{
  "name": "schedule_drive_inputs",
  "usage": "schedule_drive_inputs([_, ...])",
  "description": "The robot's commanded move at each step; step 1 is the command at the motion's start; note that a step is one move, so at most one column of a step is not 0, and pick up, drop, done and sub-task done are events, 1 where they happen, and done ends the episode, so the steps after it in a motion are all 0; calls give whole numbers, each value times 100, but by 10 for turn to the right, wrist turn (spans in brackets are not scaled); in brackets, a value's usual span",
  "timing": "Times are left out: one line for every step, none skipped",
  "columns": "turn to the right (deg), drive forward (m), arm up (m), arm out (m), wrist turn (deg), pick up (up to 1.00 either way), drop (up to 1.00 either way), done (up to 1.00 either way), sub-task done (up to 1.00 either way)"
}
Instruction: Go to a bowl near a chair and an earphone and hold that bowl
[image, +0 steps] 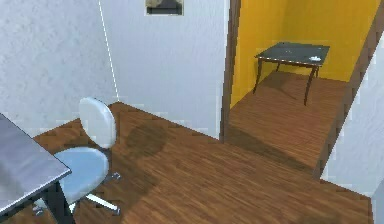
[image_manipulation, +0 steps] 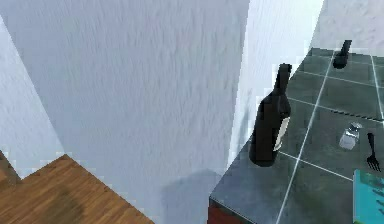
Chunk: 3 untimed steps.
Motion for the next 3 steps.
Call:
schedule_drive_inputs([-60, 0, 0, 0, 0, 0, 0, 0, 0])
schedule_drive_inputs([0, 100, 0, 0, 0, 0, 0, 0, 0])
schedule_drive_inputs([0, 60, 0, 0, 0, 0, 0, 0, 0])
